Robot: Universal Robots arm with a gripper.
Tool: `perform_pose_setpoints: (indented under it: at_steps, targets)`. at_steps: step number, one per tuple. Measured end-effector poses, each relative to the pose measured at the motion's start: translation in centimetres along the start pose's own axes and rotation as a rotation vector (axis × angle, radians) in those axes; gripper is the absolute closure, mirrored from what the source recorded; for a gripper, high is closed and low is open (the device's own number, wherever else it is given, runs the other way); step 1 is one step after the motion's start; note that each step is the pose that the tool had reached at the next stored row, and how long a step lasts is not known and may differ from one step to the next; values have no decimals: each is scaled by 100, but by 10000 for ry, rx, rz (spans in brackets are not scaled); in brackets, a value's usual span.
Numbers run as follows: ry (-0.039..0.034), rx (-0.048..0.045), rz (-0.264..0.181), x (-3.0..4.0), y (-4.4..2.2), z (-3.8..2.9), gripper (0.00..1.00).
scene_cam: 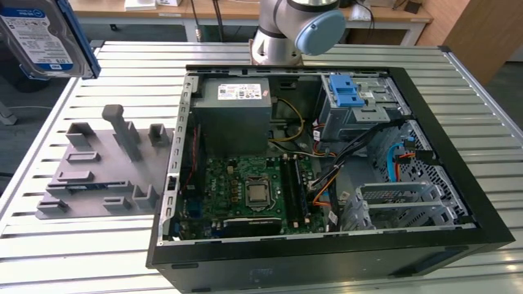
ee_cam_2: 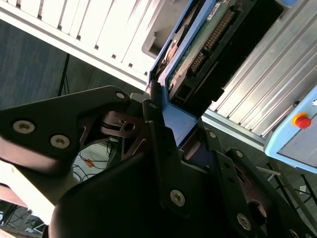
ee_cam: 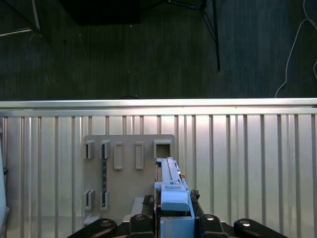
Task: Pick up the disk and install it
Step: 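Pick up the disk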
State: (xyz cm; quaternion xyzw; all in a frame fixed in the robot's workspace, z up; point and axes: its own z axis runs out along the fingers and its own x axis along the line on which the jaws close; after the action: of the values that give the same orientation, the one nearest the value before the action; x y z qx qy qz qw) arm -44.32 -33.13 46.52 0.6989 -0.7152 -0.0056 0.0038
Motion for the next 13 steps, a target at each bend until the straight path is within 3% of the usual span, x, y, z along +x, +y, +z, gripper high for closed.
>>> perform_pose_setpoints:
  at_steps: [13]
  targets:
    - [0, -1, 0, 0, -22, -1, 64]
